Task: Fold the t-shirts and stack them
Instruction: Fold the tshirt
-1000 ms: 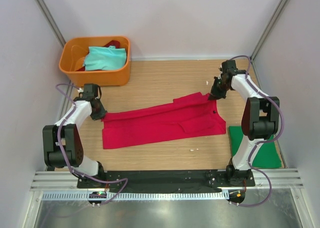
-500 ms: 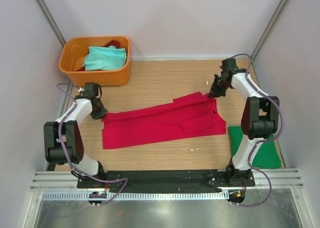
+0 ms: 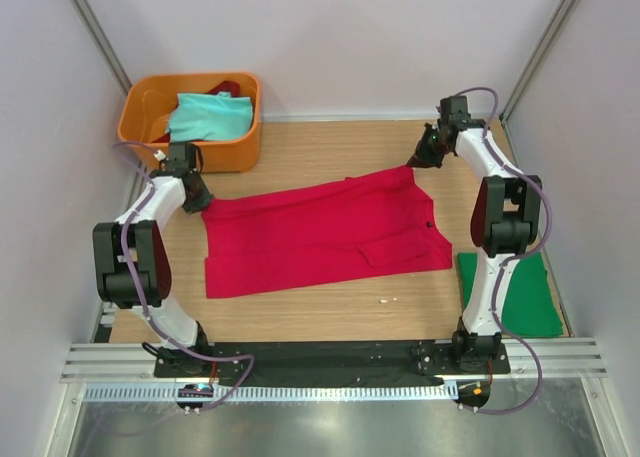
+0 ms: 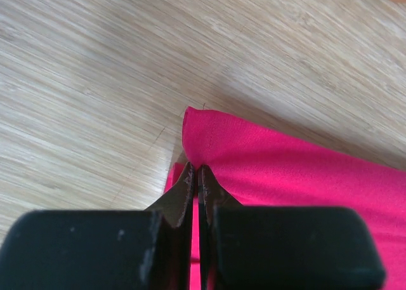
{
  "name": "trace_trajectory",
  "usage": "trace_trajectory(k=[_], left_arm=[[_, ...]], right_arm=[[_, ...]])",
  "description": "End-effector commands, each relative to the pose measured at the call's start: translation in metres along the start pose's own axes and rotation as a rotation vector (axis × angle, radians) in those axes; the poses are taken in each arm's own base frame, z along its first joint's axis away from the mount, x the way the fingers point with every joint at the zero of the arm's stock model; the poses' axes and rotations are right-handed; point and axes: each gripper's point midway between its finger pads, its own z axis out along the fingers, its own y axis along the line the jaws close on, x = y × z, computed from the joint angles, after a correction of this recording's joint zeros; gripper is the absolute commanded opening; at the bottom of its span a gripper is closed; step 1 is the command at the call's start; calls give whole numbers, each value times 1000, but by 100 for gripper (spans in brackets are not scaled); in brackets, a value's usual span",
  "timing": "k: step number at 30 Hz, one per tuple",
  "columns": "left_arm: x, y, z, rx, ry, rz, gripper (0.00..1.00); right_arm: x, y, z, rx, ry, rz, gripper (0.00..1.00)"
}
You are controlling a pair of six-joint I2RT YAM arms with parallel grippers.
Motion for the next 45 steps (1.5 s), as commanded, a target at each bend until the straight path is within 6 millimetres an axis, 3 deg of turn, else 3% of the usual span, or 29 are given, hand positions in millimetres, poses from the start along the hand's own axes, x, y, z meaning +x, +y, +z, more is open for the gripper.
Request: trace_trajectory(k=[1,13,15,31,41,45], left_arm=[[-18,0,0,-10,-46,11,0],[16,11,-5,-7,17,23,0],[23,15,-3,-18,35,25,0],[50,26,14,-65,120,34,0],[46,31,-2,-73,79,21,0],[52,33,2,-80,94,25,0]], right_arm=[[-14,11,-13,-30,-38,-4,1],[29,-12,-34,32,20,-15,1],[30,-26,-37,49,19,11,1],[53,-44,-24,67,75,29,1],[56,-47,-31,86,70,18,1],[61,-52,-30,95,77,12,1]])
